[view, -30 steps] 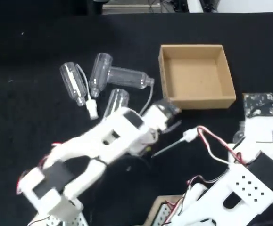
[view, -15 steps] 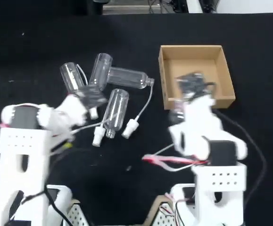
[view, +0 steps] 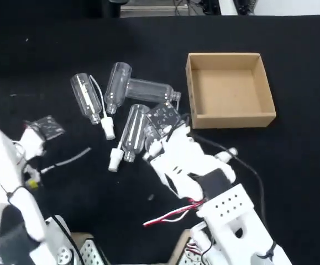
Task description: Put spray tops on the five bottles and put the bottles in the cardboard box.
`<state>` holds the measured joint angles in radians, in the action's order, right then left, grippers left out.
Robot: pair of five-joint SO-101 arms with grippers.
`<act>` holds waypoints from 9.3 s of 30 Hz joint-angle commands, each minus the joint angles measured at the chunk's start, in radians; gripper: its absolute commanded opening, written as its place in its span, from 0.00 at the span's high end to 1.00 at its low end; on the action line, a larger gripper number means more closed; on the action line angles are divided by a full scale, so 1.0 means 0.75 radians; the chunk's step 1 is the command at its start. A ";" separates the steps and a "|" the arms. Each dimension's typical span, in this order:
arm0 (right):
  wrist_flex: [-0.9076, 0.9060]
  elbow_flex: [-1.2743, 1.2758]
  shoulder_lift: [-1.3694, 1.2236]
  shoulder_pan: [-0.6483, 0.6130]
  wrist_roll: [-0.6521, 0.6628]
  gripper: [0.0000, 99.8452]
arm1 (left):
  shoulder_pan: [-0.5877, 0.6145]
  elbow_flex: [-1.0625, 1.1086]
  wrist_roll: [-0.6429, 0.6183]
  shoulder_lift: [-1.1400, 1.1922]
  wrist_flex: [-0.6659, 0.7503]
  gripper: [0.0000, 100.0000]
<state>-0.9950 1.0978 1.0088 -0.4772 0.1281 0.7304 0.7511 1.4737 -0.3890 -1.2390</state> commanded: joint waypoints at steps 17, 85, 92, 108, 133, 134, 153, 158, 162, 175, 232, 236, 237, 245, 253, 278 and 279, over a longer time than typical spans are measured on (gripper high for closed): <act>0.051 0.034 0.040 -0.025 -0.006 0.99 | 0.040 -0.453 -0.286 0.198 0.053 0.73; 0.045 0.054 0.040 -0.025 0.006 0.99 | 0.069 -0.132 -1.522 0.241 0.313 0.78; 0.047 0.054 0.040 -0.025 0.006 0.99 | 0.081 -0.124 -1.788 0.245 0.311 0.78; 0.043 0.056 0.040 -0.025 0.006 0.99 | 0.089 -0.273 -2.031 0.599 0.317 0.87; 0.636 0.103 0.032 -0.014 -0.006 0.99 | -0.635 -0.365 -2.060 -0.483 0.352 0.97; 0.691 0.118 0.034 -0.006 -0.006 0.99 | -0.660 -0.386 -2.093 -0.495 0.372 0.97; 1.197 0.414 0.042 0.108 -0.192 0.99 | -1.130 -0.678 -2.304 -0.520 0.941 0.97; 1.258 0.451 0.042 0.104 -0.192 0.99 | -1.259 -0.703 -2.304 -0.520 1.019 0.97; 1.256 0.449 0.042 0.106 -0.192 0.99 | -1.325 -0.701 -2.304 -0.505 1.082 0.97; 1.250 0.504 0.204 0.108 -0.192 0.99 | -1.427 -0.690 -2.304 -0.505 1.052 0.97; 1.248 0.519 0.218 0.108 -0.190 0.99 | -1.312 -0.502 -2.201 -0.278 0.998 0.85; 1.248 0.519 0.218 0.108 -0.190 0.99 | -1.376 -0.506 -2.136 -0.291 0.853 0.85; 1.248 0.519 0.218 0.108 -0.190 0.99 | -1.388 -0.506 -2.132 -0.307 0.829 0.85; 1.248 0.519 0.218 0.108 -0.190 0.99 | -1.480 -0.492 -2.134 -0.475 0.636 0.85; 1.248 0.519 0.220 0.110 -0.190 0.99 | -1.472 -0.492 -2.132 -0.501 0.524 0.85; 1.242 0.510 0.220 0.282 -0.200 0.99 | -1.468 -0.787 -2.040 -0.583 0.307 0.85; 1.225 0.500 0.222 0.333 -0.200 0.99 | -1.468 -0.783 -2.040 -0.614 0.248 0.85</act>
<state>-0.0821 1.5044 1.1408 -0.3253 -0.0161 -0.3667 0.2232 -0.0637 -0.7802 -0.9551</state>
